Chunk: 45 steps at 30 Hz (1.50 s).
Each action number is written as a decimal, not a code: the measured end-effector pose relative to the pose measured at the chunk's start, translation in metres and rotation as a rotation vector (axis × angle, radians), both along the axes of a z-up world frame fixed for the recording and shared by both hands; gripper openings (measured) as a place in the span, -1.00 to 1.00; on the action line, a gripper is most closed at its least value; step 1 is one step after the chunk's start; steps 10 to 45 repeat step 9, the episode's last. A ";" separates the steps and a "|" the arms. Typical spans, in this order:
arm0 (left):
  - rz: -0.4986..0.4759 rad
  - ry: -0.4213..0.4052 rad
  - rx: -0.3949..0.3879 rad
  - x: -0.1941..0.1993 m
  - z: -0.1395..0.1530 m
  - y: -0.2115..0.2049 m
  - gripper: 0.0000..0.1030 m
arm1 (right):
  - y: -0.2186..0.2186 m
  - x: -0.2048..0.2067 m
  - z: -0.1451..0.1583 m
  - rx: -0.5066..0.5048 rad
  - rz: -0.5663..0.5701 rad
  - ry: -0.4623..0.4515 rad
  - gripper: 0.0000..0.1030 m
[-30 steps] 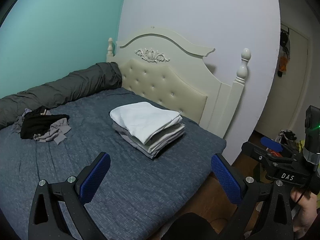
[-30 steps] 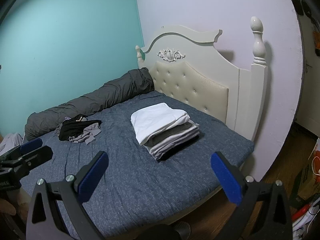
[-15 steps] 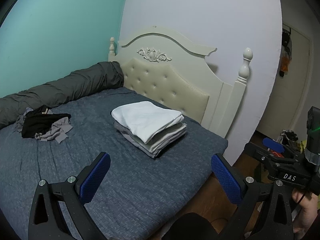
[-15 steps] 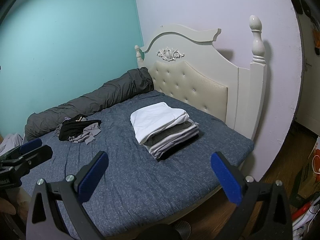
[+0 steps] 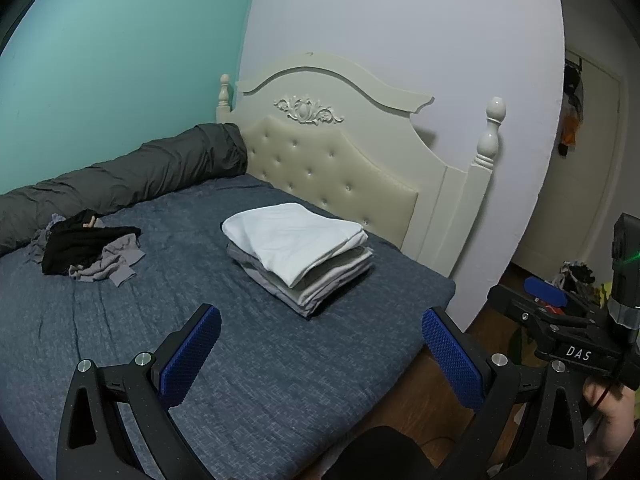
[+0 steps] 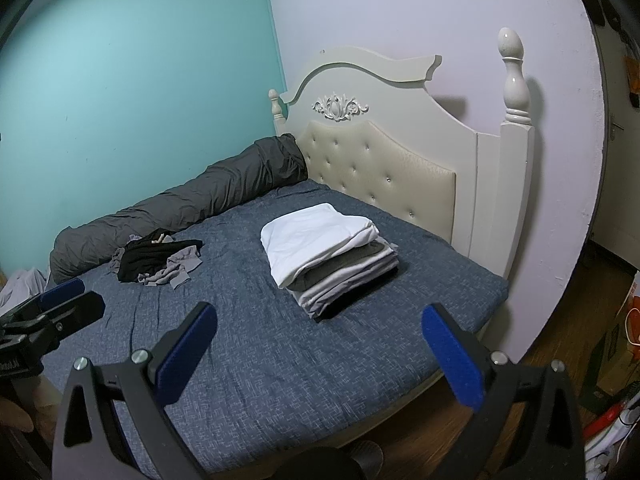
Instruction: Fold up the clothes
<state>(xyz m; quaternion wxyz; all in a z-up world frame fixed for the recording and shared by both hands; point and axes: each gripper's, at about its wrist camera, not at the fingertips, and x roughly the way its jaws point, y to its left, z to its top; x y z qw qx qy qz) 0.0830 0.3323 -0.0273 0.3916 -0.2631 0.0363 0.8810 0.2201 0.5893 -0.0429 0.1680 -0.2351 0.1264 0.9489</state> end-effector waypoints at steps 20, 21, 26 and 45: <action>-0.003 -0.001 0.000 -0.001 0.000 -0.001 0.99 | 0.003 -0.002 0.001 -0.002 0.001 -0.001 0.99; -0.003 -0.001 0.000 -0.001 0.000 -0.001 0.99 | 0.003 -0.002 0.001 -0.002 0.001 -0.001 0.99; -0.003 -0.001 0.000 -0.001 0.000 -0.001 0.99 | 0.003 -0.002 0.001 -0.002 0.001 -0.001 0.99; -0.003 -0.001 0.000 -0.001 0.000 -0.001 0.99 | 0.003 -0.002 0.001 -0.002 0.001 -0.001 0.99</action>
